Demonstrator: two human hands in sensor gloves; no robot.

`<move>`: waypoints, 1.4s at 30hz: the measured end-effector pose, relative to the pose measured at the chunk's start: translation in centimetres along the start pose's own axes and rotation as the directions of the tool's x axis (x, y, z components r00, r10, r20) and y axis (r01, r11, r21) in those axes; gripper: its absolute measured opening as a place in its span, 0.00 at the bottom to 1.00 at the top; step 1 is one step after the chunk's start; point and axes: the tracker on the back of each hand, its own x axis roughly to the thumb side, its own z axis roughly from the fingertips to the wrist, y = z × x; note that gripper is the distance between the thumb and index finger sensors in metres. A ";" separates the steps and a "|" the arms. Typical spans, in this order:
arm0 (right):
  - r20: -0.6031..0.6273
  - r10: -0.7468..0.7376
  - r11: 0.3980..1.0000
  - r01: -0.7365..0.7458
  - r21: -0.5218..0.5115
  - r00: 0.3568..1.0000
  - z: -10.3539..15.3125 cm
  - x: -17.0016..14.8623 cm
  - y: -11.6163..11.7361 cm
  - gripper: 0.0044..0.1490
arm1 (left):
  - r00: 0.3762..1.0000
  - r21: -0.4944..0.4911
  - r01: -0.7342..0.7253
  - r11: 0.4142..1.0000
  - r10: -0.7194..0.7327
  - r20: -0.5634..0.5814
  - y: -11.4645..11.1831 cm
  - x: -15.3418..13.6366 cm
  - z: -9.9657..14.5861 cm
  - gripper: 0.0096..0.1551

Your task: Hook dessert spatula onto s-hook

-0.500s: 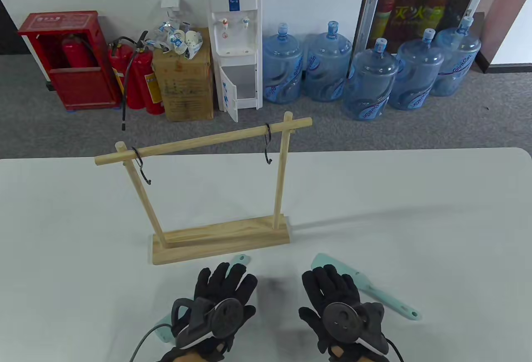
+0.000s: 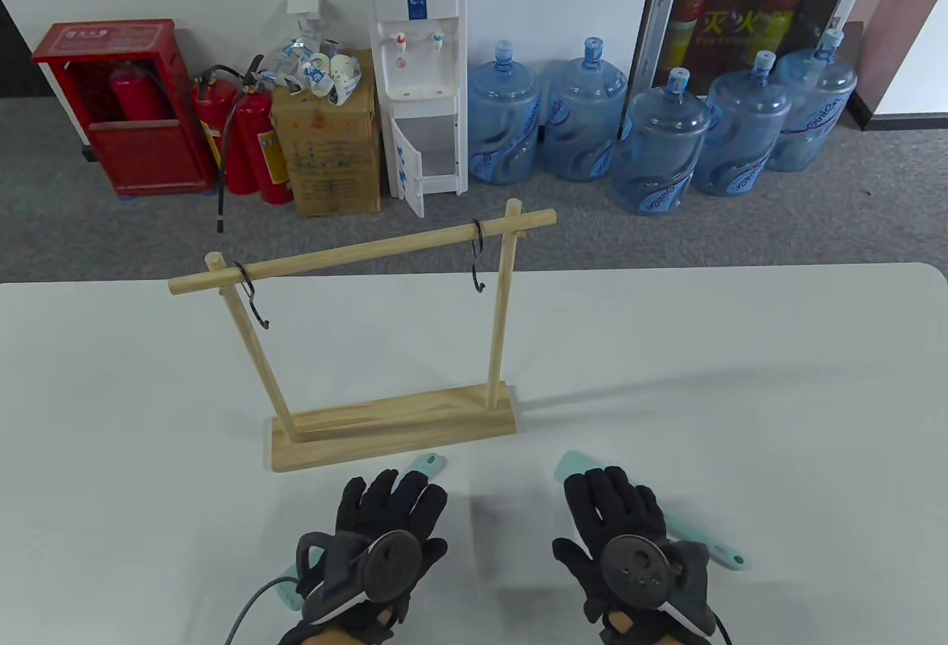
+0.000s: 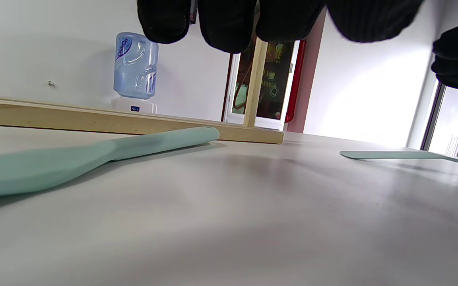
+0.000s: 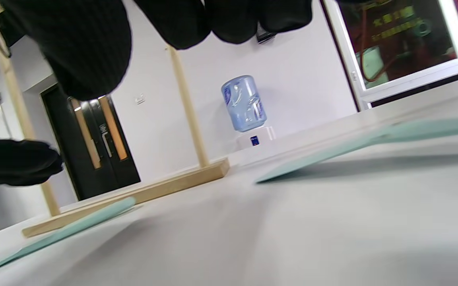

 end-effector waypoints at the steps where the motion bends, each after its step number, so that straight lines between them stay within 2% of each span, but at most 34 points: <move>1: -0.011 -0.006 1.000 0.006 -0.013 1.000 0.0 -0.4 -0.3 0.50 | 1.000 0.001 -0.001 1.000 0.001 -0.001 0.0 0.0 0.0 0.37; 8: -0.195 -0.123 0.991 0.109 -0.081 0.973 0.5 -4.5 -2.6 0.52 | 1.000 -0.010 0.004 1.000 -0.004 -0.012 -0.1 -0.1 0.0 0.37; 14: -0.302 -0.117 0.991 0.093 -0.093 0.946 0.9 -6.9 -3.0 0.52 | 1.000 -0.008 0.005 1.000 -0.006 -0.016 0.0 -0.2 0.0 0.37; 17: -0.364 -0.106 0.994 0.090 -0.061 0.925 1.0 -8.1 -2.8 0.54 | 1.000 -0.011 0.001 1.000 -0.001 -0.021 0.0 -0.3 0.0 0.37; 23: -0.528 -0.056 0.989 0.121 0.090 0.847 1.5 -10.7 -1.3 0.59 | 0.999 -0.016 -0.005 1.000 0.004 -0.033 0.0 -0.6 0.0 0.37; 27: -0.575 -0.011 0.970 0.148 0.192 0.818 1.7 -11.6 -0.1 0.62 | 0.999 -0.013 -0.008 1.000 0.007 -0.033 0.0 -0.6 0.0 0.37; 31: -0.585 0.043 0.960 0.130 0.249 0.810 1.7 -11.9 0.7 0.62 | 0.999 -0.019 -0.008 1.000 0.007 -0.034 -0.1 -0.7 0.0 0.37; 35: -0.583 0.087 0.949 0.110 0.294 0.808 1.5 -11.9 1.1 0.58 | 0.999 -0.023 -0.006 1.000 0.005 -0.037 -0.1 -0.7 0.0 0.37; 42: -0.571 0.126 0.952 0.062 0.299 0.811 1.0 -11.6 1.2 0.48 | 0.999 -0.033 -0.004 0.999 0.003 -0.037 -0.2 -0.6 0.0 0.37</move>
